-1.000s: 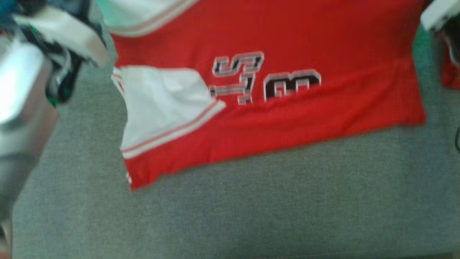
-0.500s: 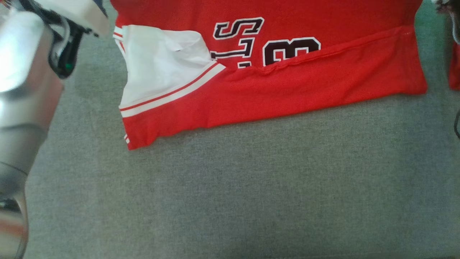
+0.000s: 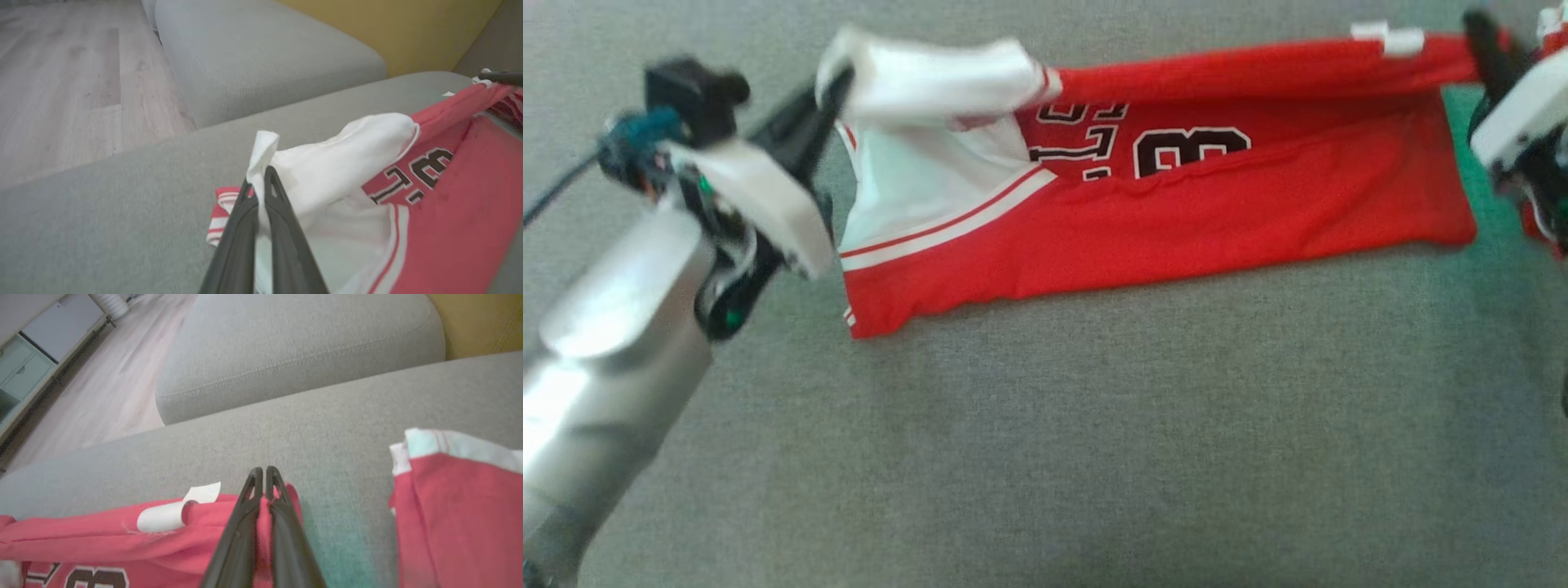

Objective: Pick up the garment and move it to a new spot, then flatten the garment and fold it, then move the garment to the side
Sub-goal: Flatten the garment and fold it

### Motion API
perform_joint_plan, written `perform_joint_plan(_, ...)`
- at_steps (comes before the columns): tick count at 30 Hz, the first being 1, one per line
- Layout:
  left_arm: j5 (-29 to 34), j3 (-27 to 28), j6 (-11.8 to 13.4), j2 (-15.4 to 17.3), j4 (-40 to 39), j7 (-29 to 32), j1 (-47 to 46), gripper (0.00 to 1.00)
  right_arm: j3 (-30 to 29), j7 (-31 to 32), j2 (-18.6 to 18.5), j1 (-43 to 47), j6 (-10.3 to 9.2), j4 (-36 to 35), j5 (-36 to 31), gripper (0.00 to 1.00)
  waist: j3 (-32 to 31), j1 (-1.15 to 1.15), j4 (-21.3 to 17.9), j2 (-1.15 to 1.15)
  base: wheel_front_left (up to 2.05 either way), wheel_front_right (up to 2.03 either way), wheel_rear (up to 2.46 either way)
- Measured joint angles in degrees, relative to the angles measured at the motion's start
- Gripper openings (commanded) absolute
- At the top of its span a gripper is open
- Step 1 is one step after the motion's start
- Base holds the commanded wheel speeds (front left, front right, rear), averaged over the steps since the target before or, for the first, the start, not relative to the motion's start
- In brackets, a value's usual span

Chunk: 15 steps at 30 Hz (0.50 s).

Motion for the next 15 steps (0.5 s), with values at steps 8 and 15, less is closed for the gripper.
perform_joint_plan(8, -4.0, -3.3, 0.0, 4.1, -7.4, 6.2, 5.5, 0.0, 4.8, 6.7, -3.0, 4.1, 0.0, -0.9, 2.1, 0.0, -1.9, 0.0, 0.6, 0.0, 0.0, 0.0, 0.0)
perform_joint_plan(15, -6.6, -5.0, 0.0, 6.6, -11.0, 11.3, 8.0, 0.0, 8.0, 13.0, -4.5, 5.6, 0.0, -2.3, 4.2, 0.0, -3.2, 0.0, 0.1, 0.0, 0.0, 0.0, 0.0)
